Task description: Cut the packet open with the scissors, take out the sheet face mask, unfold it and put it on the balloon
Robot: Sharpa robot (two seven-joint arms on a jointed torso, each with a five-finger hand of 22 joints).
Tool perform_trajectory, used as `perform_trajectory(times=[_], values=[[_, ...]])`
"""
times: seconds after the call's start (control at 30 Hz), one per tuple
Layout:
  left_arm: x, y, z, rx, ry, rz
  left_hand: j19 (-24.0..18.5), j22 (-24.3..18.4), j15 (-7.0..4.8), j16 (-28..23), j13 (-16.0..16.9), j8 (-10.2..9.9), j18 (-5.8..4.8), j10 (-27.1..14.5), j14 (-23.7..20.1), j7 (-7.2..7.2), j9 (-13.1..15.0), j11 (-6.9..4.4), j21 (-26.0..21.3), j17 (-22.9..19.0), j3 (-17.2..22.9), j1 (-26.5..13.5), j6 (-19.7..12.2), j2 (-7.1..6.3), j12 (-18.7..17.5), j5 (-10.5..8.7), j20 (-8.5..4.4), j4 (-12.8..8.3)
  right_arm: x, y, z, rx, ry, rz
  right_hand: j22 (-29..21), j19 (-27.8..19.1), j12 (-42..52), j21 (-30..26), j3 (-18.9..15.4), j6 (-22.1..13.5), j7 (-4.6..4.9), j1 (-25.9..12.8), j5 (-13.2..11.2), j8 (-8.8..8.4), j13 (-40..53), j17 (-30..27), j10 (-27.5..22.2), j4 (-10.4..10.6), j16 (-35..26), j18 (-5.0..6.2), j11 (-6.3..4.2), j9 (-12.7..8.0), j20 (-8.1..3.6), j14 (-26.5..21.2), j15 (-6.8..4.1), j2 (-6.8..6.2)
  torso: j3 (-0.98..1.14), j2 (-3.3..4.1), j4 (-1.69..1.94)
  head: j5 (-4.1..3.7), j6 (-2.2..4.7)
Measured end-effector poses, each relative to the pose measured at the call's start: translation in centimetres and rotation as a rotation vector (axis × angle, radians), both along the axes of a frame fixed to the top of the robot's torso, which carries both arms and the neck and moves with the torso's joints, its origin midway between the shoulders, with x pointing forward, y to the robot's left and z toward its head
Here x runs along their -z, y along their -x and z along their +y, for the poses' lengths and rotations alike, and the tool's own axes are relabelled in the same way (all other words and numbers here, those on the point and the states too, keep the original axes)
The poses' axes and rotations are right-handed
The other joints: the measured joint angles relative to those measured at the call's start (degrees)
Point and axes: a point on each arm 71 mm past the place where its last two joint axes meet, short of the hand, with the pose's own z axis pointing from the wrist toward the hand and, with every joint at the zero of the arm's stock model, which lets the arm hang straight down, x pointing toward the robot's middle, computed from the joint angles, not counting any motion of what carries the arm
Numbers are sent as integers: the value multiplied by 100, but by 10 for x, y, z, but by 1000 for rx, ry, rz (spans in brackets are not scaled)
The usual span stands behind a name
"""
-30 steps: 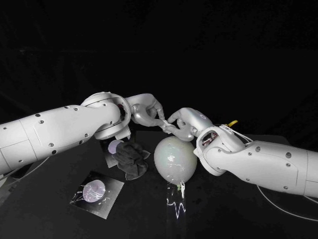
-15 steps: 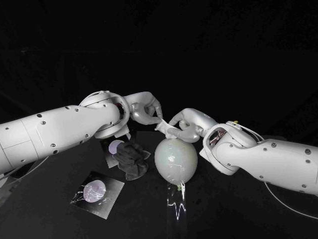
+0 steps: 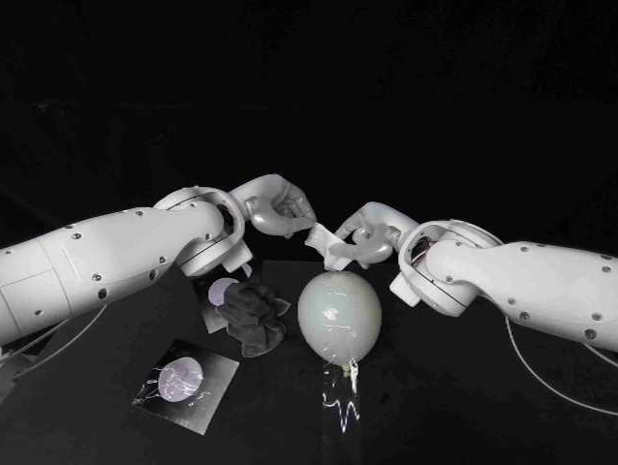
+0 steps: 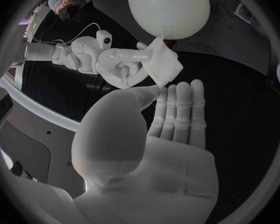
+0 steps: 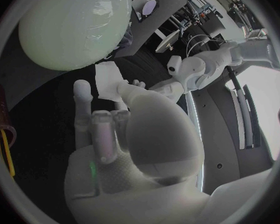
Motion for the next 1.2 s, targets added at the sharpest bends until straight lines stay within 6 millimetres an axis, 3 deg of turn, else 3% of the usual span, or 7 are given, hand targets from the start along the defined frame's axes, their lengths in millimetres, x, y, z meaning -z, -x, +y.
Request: perform_trajectory(times=[0.17,0.4,0.47,0.67,0.87,1.03,1.2], values=[[14,-2,11,-25,119,108,-523,-742,309,-1255,-781,-234,-143,128,-553,103,-133,215,-1242,-999,-72,35,0,-35,-985,0,351,25,-3,-8,-6,34,-81,119,1,0,23,25,17,0,-1,-8,-10,0,-8,-2,0,-17,0,-2,0,1,0,0,0,7,-4,-1,1,-15,51],[45,-6,30,-103,372,284,-891,-1638,476,-2318,-1321,-586,-146,143,-735,73,-300,352,-2585,-1837,-648,-163,-280,-148,-1653,0,719,308,-2,-14,-13,71,-209,277,1,40,24,24,39,-11,-11,-32,5,0,-10,-2,0,-42,0,-29,0,2,0,-1,1,29,-1,-1,2,-41,118],[55,-6,34,-130,446,331,-809,-1922,524,-2669,-1477,-674,-146,185,-636,64,-340,394,-2951,-2096,-975,-194,-322,-65,-1833,-1,770,468,-2,-15,-15,81,-240,307,1,40,53,57,40,-15,-15,-32,14,0,-12,-1,0,-43,2,15,0,2,0,-1,1,29,-1,-1,1,-47,127],[91,-1,42,-236,674,479,-332,-2348,568,-3185,-1664,-829,-140,151,-457,33,-402,441,-3410,-2489,-1723,-334,-476,87,-2102,-1,778,842,-4,-19,-20,106,-333,378,-2,60,53,88,62,-21,-21,-69,15,0,-8,3,-1,-66,28,53,0,2,-20,-1,1,35,5,4,-5,-57,152],[116,8,43,-312,818,588,503,-2584,516,-3325,-1665,-792,42,237,21,20,-391,458,-3501,-2668,-2107,-296,-474,344,-2125,-1,704,854,-7,-22,-23,117,-404,390,-3,60,90,88,85,-31,-31,-86,15,0,-6,3,-1,-90,28,52,0,3,-20,-1,1,21,6,9,-9,-76,154],[122,15,39,-323,888,645,599,-2756,445,-3398,-1645,-659,43,573,197,70,-341,347,-3696,-2742,-2277,-377,-109,476,-2003,-1,687,855,-11,-24,-24,118,-467,364,-2,102,135,154,101,-39,-37,-139,13,0,-11,3,-1,-108,65,51,0,3,-21,-2,1,29,6,10,-5,-86,163],[122,19,30,-286,938,685,522,-2918,445,-3565,-1666,-778,42,644,197,98,-393,316,-3939,-2829,-2355,-242,2,609,-2128,-1,760,853,-15,-25,-22,110,-519,335,0,114,144,154,112,-43,-39,-161,12,0,-11,2,-1,-121,66,50,0,4,-33,-10,10,21,3,10,1,-86,172]])
